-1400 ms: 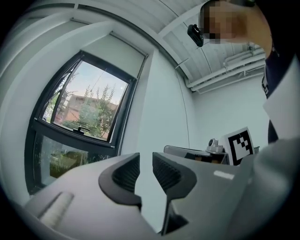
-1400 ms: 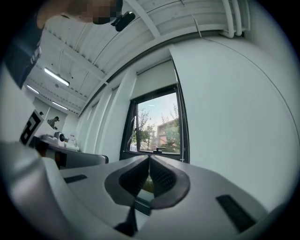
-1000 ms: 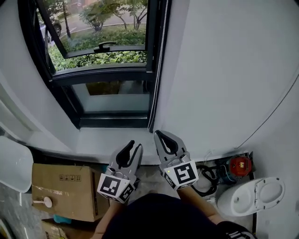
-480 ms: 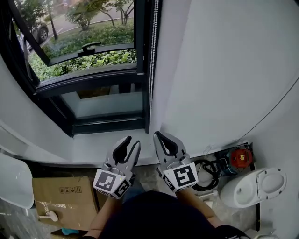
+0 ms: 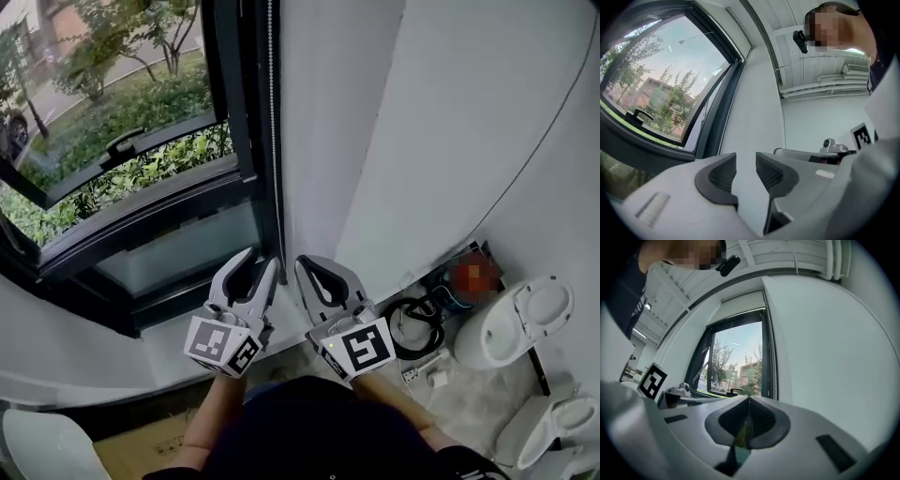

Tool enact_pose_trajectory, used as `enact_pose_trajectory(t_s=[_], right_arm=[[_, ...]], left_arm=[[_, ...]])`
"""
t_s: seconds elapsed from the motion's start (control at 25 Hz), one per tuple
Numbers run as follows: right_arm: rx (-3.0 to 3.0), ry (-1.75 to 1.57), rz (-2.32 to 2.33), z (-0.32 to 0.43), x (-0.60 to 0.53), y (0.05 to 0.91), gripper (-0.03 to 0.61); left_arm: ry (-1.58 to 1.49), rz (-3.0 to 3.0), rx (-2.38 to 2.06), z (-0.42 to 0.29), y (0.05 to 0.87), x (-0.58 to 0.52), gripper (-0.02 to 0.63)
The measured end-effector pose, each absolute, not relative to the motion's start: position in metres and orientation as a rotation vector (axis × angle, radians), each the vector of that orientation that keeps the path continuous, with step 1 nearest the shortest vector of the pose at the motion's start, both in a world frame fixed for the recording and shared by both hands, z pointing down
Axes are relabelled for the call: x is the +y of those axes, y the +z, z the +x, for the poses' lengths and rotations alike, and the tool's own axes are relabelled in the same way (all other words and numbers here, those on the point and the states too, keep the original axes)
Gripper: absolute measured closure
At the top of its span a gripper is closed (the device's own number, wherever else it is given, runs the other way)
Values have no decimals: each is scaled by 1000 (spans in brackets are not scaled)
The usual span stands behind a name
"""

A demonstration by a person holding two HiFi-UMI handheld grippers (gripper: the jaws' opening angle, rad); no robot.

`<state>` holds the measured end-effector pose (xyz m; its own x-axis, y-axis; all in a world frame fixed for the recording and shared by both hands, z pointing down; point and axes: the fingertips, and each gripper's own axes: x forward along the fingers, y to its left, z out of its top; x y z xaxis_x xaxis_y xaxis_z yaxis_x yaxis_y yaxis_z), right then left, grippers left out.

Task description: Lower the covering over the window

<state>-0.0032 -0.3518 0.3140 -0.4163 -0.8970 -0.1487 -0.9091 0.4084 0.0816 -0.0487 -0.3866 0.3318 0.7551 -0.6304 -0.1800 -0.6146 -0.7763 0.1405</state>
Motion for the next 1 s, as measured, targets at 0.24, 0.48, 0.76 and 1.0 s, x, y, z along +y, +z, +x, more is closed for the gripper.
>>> enact_pose_trajectory(t_s=[0.24,0.48,0.76,1.0], right_arm=[[2462,277,-1834,-2,-365,312,566],[2383,295,-1934,-8,-377,308,566],[2382,310,-1951,-14,-393,305,566],[2423,351,-1928,-28,-404,305,566]], left_arm=[[-295,2959,-812,-35,338,-421,499],[-287,3000,-703,-32,344,-450,499],[-285,3015,-786,-26,340,-495,499],[-224,3020,-797,-11,345,-519,499]])
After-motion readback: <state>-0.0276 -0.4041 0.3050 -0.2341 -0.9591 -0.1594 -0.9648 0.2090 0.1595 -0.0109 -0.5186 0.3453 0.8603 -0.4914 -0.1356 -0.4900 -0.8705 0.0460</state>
